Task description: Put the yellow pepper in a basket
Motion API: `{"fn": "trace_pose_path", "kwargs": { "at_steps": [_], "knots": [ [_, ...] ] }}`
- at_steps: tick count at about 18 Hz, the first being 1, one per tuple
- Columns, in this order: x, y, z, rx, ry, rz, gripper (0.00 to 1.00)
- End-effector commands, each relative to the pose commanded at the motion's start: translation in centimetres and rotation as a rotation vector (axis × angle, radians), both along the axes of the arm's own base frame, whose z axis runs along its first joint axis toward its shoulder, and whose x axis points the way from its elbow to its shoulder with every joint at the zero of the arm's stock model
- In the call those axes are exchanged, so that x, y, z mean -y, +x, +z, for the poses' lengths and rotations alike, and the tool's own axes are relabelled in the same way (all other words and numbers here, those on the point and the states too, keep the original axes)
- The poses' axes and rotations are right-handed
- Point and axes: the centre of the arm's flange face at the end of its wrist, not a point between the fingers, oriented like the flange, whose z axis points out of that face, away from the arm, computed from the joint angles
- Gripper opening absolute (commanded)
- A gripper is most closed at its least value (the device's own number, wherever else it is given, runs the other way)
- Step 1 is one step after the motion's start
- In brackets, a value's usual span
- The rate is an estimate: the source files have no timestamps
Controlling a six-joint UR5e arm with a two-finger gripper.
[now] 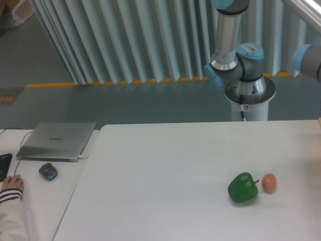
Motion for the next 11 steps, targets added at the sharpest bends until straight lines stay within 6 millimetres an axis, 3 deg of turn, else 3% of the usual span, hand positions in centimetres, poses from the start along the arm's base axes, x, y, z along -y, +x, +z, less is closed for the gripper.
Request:
{"fn": "trace_pose_path", "kwargs": {
  "at_steps": [4, 11],
  "knots": [
    [-1.6, 2.7, 0.0, 0.061, 0.009, 0.023, 1.0],
    [-3.9, 8.1, 2.6, 0.168, 0.005, 0.08, 1.0]
  ]
}}
